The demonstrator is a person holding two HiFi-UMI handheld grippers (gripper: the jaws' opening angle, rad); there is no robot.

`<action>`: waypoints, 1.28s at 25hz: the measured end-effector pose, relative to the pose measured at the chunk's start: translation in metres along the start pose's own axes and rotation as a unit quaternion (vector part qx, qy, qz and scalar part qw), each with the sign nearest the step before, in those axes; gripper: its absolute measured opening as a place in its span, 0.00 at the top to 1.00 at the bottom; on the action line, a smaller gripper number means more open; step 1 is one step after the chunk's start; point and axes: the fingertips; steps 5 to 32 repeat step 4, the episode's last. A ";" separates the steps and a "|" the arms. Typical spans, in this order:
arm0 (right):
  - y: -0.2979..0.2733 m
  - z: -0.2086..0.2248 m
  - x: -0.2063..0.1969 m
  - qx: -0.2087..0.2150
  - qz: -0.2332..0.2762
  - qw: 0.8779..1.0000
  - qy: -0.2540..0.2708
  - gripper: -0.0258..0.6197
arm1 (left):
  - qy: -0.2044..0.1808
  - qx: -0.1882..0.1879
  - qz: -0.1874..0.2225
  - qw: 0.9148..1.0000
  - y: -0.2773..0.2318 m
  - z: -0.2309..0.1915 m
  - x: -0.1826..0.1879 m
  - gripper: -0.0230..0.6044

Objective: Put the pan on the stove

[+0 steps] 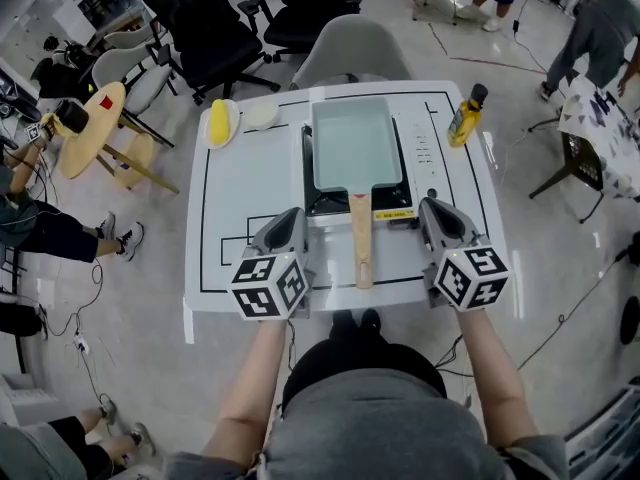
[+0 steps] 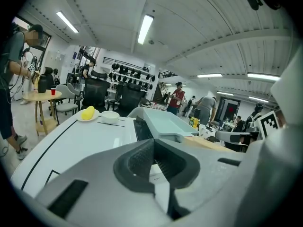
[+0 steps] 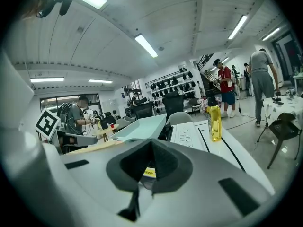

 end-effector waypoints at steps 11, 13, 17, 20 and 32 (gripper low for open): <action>0.001 0.001 -0.003 -0.001 -0.002 1.000 -0.001 0.96 | 0.000 -0.001 -0.003 1.000 0.000 0.001 -0.003 0.95; 0.001 0.001 -0.003 -0.001 -0.002 1.000 -0.001 0.96 | 0.000 -0.001 -0.003 1.000 0.000 0.001 -0.003 0.95; 0.001 0.001 -0.003 -0.001 -0.002 1.000 -0.001 0.96 | 0.000 -0.001 -0.003 1.000 0.000 0.001 -0.003 0.95; 0.001 0.001 -0.003 -0.001 -0.002 1.000 -0.001 0.96 | 0.000 -0.001 -0.003 1.000 0.000 0.001 -0.003 0.95; 0.001 0.001 -0.003 -0.001 -0.002 1.000 -0.001 0.96 | 0.000 -0.001 -0.003 1.000 0.000 0.001 -0.003 0.95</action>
Point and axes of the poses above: the fingertips, and each gripper's own axes: y backward along the fingers, z to its right, x out of its top, and after that the axes turned 12 degrees about -z, right-handed
